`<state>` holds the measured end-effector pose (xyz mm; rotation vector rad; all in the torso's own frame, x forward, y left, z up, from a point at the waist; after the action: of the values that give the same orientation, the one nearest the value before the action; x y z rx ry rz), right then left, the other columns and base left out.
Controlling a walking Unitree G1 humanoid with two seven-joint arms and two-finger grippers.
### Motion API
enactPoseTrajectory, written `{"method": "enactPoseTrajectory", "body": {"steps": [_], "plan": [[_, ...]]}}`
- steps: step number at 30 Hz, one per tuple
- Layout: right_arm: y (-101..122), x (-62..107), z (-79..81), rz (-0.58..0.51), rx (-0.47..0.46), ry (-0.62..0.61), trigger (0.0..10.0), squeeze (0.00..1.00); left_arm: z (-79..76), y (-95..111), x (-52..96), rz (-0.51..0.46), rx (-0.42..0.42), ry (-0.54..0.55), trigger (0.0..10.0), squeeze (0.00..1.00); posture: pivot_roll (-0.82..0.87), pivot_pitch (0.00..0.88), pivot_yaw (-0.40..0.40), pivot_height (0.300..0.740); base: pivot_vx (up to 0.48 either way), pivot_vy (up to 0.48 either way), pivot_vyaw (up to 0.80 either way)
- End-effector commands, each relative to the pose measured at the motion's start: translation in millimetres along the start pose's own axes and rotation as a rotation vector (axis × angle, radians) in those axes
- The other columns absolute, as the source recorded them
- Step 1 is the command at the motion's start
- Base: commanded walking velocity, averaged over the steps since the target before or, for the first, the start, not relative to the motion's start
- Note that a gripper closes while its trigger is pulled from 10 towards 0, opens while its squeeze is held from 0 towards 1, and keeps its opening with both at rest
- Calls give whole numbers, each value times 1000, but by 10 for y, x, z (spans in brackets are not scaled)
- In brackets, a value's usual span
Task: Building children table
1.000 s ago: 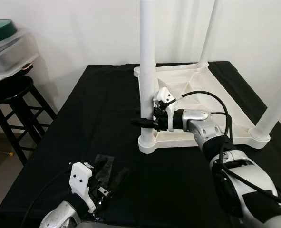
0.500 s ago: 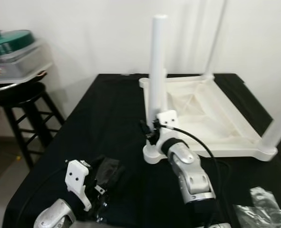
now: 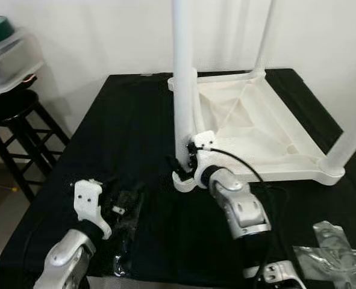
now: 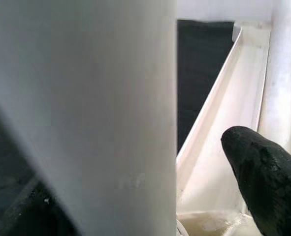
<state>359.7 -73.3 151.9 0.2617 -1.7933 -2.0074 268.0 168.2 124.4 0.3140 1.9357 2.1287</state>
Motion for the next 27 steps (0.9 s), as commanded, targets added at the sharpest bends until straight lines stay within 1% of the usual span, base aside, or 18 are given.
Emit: {"method": "enactPoseTrajectory", "body": {"steps": [1, 2, 3, 6, 7, 10, 11, 13, 17, 23, 24, 25, 26, 27], "plan": [[-26, 131, -151, -3, 12, -44, 10000, 1000, 127, 54, -3, 5, -27, 73, 10000, 0, -114, 73, 40, 740, 0, 0, 0], [-26, 131, -151, -3, 12, -44, 10000, 1000, 127, 54, -3, 5, -27, 73, 10000, 0, -114, 73, 40, 740, 0, 0, 0], [-42, 175, -178, -2, 19, -54, 10000, 1000, 165, 72, -9, 4, -26, 97, 10000, 0, -115, 73, 42, 740, 0, 0, 0], [-67, 283, -208, -13, 28, -75, 10000, 1000, 334, 119, -10, 7, -6, 188, 10000, 0, -119, 81, 53, 740, 0, 0, 0], [-67, 283, -208, -13, 28, -75, 10000, 1000, 334, 119, -10, 7, -6, 188, 10000, 0, -119, 81, 53, 740, 0, 0, 0], [-46, 373, -172, -52, 46, -63, 10000, 1000, 504, 147, -1, 18, -21, 273, 10000, 0, -106, 74, 67, 740, 0, 0, 0], [-46, 373, -172, -52, 46, -63, 10000, 1000, 504, 147, -1, 18, -21, 273, 10000, 0, -106, 74, 67, 740, 0, 0, 0], [-56, 433, -188, -64, 54, -68, 10000, 1000, 568, 171, 12, 17, -30, 303, 10000, 0, -99, 72, 62, 740, 0, 0, 0], [-61, 499, -199, -75, 56, -81, 10000, 1000, 614, 193, 66, 15, -23, 326, 10000, 0, -95, 72, 61, 740, 0, 0, 0], [-73, 587, -187, -103, 78, -108, 10000, 1000, 553, 143, 139, 35, -35, 317, 10000, 0, -98, 64, 70, 740, 0, 0, 0], [-90, 618, -168, -103, 72, -105, 10000, 831, 531, 136, 148, 34, -28, 318, 10000, 0, -100, 64, 71, 740, 0, 0, 0], [-95, 646, -148, -108, 83, -96, 10000, 0, 477, 143, 142, 25, -44, 305, 10000, 0, -110, 61, 77, 740, 0, 0, 0], [-95, 646, -148, -108, 83, -96, 10000, 0, 477, 143, 142, 25, -44, 305, 10000, 0, -110, 61, 77, 740, 0, 0, 0], [-97, 656, -136, -111, 86, -89, 10000, 0, 435, 153, 131, 16, -59, 295, 10000, 0, -113, 60, 79, 740, 0, 0, 0]]}}
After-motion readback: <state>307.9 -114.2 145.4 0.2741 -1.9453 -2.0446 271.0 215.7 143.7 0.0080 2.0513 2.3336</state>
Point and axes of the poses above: a point about 5 cm out from each wrist's last joint towards the gripper, its own x axis pointing back from the gripper into the wrist, its own y axis along the axis of the wrist's last joint, z = x × y, the point moved 3 cm from there along -x, pointing out of the wrist towards the gripper, and after that the axes turned 11 degrees about -x, right-handed, at the moved point
